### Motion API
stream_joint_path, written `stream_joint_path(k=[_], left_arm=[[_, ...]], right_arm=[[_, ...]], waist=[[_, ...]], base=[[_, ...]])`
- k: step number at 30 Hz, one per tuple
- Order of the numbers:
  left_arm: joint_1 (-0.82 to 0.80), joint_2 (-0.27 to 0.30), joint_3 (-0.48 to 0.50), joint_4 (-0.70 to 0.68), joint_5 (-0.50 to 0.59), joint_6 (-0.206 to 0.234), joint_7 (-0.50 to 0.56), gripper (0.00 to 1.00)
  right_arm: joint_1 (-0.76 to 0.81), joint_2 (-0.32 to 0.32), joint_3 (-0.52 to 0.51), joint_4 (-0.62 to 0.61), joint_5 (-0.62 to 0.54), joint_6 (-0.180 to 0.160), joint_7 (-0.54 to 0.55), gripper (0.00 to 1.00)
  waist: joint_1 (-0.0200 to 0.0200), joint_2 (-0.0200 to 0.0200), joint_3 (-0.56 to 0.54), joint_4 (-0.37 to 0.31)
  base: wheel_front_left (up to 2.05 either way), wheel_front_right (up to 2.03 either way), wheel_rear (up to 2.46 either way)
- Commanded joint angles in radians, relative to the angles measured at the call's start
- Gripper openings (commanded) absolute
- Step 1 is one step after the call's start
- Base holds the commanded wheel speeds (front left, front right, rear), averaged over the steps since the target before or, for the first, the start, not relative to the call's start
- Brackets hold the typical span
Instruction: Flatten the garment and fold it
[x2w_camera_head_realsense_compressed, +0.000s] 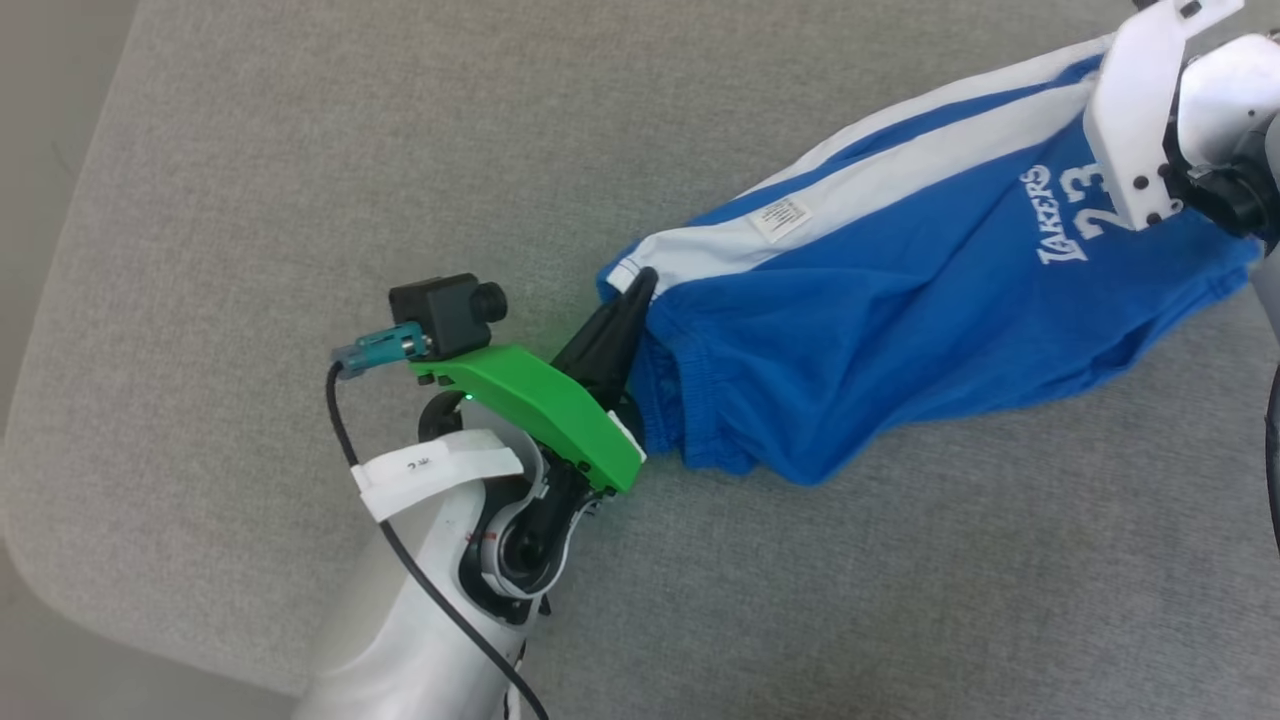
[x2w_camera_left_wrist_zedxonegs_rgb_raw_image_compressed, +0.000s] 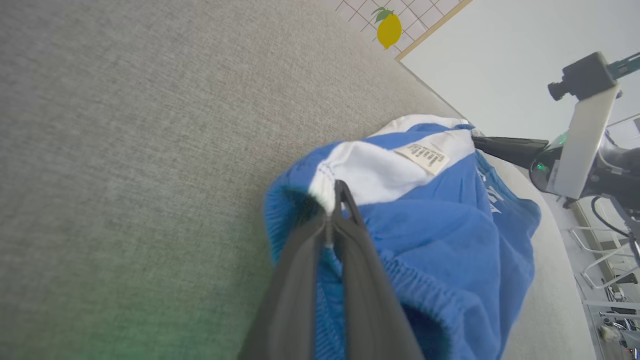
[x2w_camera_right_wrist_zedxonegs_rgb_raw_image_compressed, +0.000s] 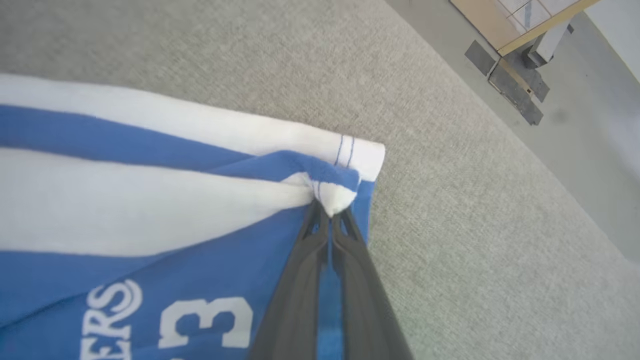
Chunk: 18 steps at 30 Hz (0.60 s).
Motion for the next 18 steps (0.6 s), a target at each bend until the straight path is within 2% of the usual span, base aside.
stream_joint_path(k=[1,3,4,5,6,7,12,18], left_arm=[[-0.019,-0.006,-0.006,0.007,0.004,-0.007,-0.002,0.0],[-0.02,-0.008,-0.014,0.014,0.003,-0.009,0.002,0.0],[-0.021,-0.007,-0.018,0.019,0.004,-0.009,0.007,0.05],[-0.02,-0.004,-0.025,0.025,0.005,-0.012,0.014,0.19],[-0.019,-0.002,-0.028,0.029,0.006,-0.013,0.018,0.52],[-0.017,0.0,-0.03,0.031,0.006,-0.015,0.017,0.99],[-0.001,0.006,-0.029,0.029,0.012,-0.021,-0.007,1.0],[0.052,0.04,-0.016,0.0,0.042,-0.013,-0.063,1.0]], right_arm=[[-0.019,-0.007,0.009,0.018,0.017,-0.002,0.021,0.0],[-0.026,-0.012,0.025,0.034,0.036,-0.002,0.048,0.0],[-0.028,-0.014,0.028,0.04,0.044,-0.002,0.055,0.0],[-0.028,-0.015,0.026,0.047,0.054,-0.002,0.063,0.0],[-0.028,-0.015,0.023,0.053,0.061,-0.002,0.068,0.12],[-0.025,-0.013,0.018,0.059,0.071,-0.002,0.067,1.0],[0.005,-0.003,-0.009,0.057,0.108,-0.002,0.004,1.0],[0.095,-0.017,-0.019,-0.009,0.172,-0.002,-0.095,1.0]], waist=[[-0.0001,0.0,0.016,0.016],[-0.0001,0.0,0.016,0.016],[-0.0001,0.0,0.016,0.015],[-0.0001,0.0,0.013,0.012],[-0.0001,0.0,0.01,0.01],[-0.0001,0.0,0.004,0.006],[-0.0001,0.0,-0.041,-0.009],[-0.0001,0.0,-0.123,-0.031]], base=[[0.0,0.0,0.0],[0.0,0.0,0.0],[0.0,0.0,0.0],[0.0,0.0,0.0],[0.0,0.0,0.0],[0.0,0.0,0.0],[0.0,0.0,0.0],[0.0,0.0,0.0]])
